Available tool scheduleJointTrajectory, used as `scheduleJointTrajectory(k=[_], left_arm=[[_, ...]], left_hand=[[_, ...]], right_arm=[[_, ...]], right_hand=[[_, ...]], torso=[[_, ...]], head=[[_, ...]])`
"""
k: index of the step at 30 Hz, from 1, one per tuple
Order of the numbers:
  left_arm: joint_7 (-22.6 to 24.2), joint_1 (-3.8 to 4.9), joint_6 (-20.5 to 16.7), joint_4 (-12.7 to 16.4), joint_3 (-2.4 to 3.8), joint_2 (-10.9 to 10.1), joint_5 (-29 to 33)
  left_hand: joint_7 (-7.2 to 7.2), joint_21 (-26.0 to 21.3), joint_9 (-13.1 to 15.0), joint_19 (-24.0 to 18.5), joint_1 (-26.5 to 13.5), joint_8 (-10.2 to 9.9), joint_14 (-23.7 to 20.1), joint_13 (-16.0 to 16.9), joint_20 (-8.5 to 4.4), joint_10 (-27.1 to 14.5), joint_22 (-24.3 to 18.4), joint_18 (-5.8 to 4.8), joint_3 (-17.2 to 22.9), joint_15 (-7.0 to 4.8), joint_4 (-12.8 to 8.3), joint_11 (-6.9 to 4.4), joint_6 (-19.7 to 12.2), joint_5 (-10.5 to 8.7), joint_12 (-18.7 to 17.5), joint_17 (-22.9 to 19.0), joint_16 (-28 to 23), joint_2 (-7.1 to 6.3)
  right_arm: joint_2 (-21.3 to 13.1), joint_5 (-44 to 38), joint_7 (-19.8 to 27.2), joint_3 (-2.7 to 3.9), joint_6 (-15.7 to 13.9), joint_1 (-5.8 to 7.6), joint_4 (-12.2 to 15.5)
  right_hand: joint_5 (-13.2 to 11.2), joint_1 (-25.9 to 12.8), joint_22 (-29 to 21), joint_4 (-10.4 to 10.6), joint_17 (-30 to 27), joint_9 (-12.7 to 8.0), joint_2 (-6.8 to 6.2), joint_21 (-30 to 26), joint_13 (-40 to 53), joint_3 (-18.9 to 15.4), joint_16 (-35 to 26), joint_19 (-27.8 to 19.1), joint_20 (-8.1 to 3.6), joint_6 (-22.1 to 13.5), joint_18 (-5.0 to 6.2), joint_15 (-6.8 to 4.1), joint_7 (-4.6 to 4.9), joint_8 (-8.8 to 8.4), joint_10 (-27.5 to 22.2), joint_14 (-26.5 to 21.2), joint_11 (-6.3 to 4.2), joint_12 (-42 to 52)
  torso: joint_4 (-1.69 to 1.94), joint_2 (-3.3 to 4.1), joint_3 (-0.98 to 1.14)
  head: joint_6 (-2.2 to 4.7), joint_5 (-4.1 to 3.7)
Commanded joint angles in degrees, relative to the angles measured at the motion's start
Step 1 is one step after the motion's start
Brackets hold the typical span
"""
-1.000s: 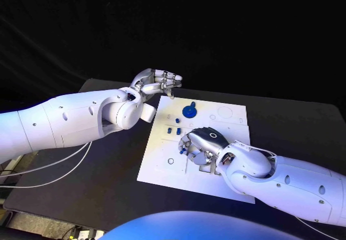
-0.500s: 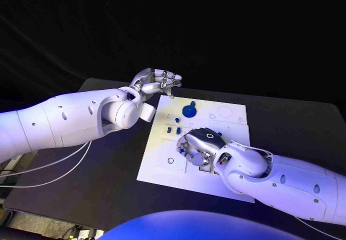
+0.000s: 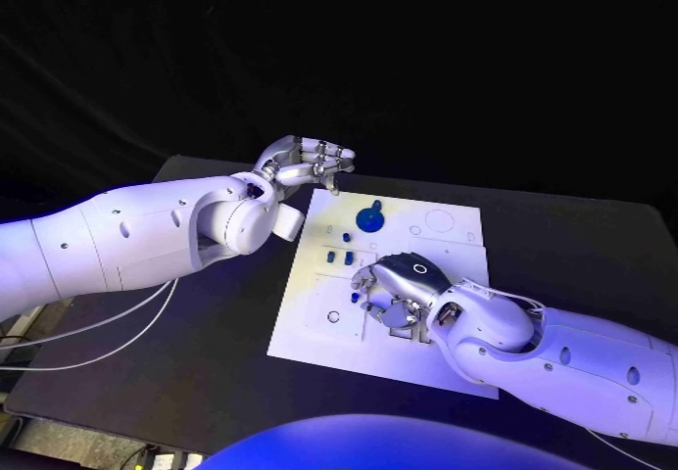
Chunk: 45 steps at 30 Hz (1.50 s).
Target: Assemble the parts on the task board
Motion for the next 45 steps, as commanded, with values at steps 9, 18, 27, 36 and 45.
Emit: scheduleJointTrajectory(k=[9,18,27,36,45], left_arm=[[0.02,0.08,1.21,0.16,0.04,-0.25,0.31],[-0.02,0.07,1.72,0.12,0.02,-0.27,0.31],[-0.13,0.06,2.08,0.04,-0.01,-0.22,0.31],[-0.36,0.06,2.14,0.0,-0.03,-0.4,0.31],[-0.58,0.06,2.27,-0.05,-0.03,-0.4,0.31]], left_hand=[[-0.1,-0.3,-0.07,-0.15,-0.04,-0.29,-0.22,0.09,0.35,-0.62,-0.08,0.72,-0.2,0.03,0.03,0.0,-0.46,0.11,0.32,-0.06,-0.13,0.75],[-0.1,-0.3,-0.07,-0.15,-0.04,-0.29,-0.22,0.09,0.35,-0.62,-0.08,0.72,-0.2,0.03,0.03,0.0,-0.46,0.11,0.32,-0.06,-0.13,0.75],[-0.12,-0.33,-0.07,-0.13,0.08,-0.27,-0.23,0.12,0.35,-0.67,-0.1,0.74,-0.18,0.02,-0.02,-0.03,-0.46,0.11,0.43,-0.07,-0.1,0.82],[-0.13,-0.34,-0.06,-0.11,0.13,-0.25,-0.24,0.15,0.36,-0.68,-0.11,0.75,-0.18,0.01,-0.03,-0.03,-0.44,0.1,0.5,-0.08,-0.09,0.87],[-0.13,-0.34,-0.06,-0.11,0.13,-0.25,-0.24,0.15,0.36,-0.68,-0.11,0.75,-0.18,0.01,-0.03,-0.03,-0.44,0.1,0.5,-0.08,-0.09,0.87]], right_arm=[[-8.42,1.01,-1.62,1.23,-2.33,2.55,6.73],[-14.39,3.62,-1.95,1.98,6.74,7.21,5.52],[-14.28,3.29,-0.94,1.93,10.16,7.67,2.89],[-13.11,3.28,0.03,1.67,10.63,7.27,1.78],[-11.66,4.05,0.75,1.56,9.53,6.91,0.89]], right_hand=[[0.57,0.1,8.99,0.02,-0.89,0.0,-0.54,-0.31,-0.02,-0.78,-0.57,0.57,0.54,0.73,0.57,0.18,-0.74,0.07,-0.44,1.38,-0.22,0.49],[2.15,-0.79,7.25,0.92,-1.46,-0.42,-1.83,-3.77,-1.13,-4.46,-0.8,-0.93,0.5,-0.09,1.31,0.08,-1.28,-0.95,-3.33,1.32,-0.37,0.14],[2.94,2.28,5.48,1.91,-3.18,-0.78,0.31,-7.3,-2.72,-11.93,-1.66,-2.18,0.74,-0.04,1.95,0.32,-1.95,-1.7,-5.68,0.68,-0.06,0.98],[2.91,3.2,6.59,2.17,-2.43,-0.92,1.02,-5.17,-2.82,-11.49,-1.15,-0.95,0.33,1.02,1.49,-0.17,-2.06,-1.64,-3.28,1.12,-0.67,2.85],[0.7,3.62,8.7,3.09,-2.14,-1.14,2.33,-1.24,-3.28,-7.77,-0.87,0.96,-0.32,2.58,0.64,-0.85,-2.23,-1.59,0.42,1.47,-1.41,3.87]], torso=[[-0.07,-0.06,0.01],[-0.33,-0.25,-0.03],[-0.22,-0.16,0.04],[-0.23,-0.15,-0.05],[-0.2,-0.15,-0.05]], head=[[0.9,-1.47],[1.87,-3.78],[1.94,-3.95],[1.73,-3.79],[1.64,-4.2]])
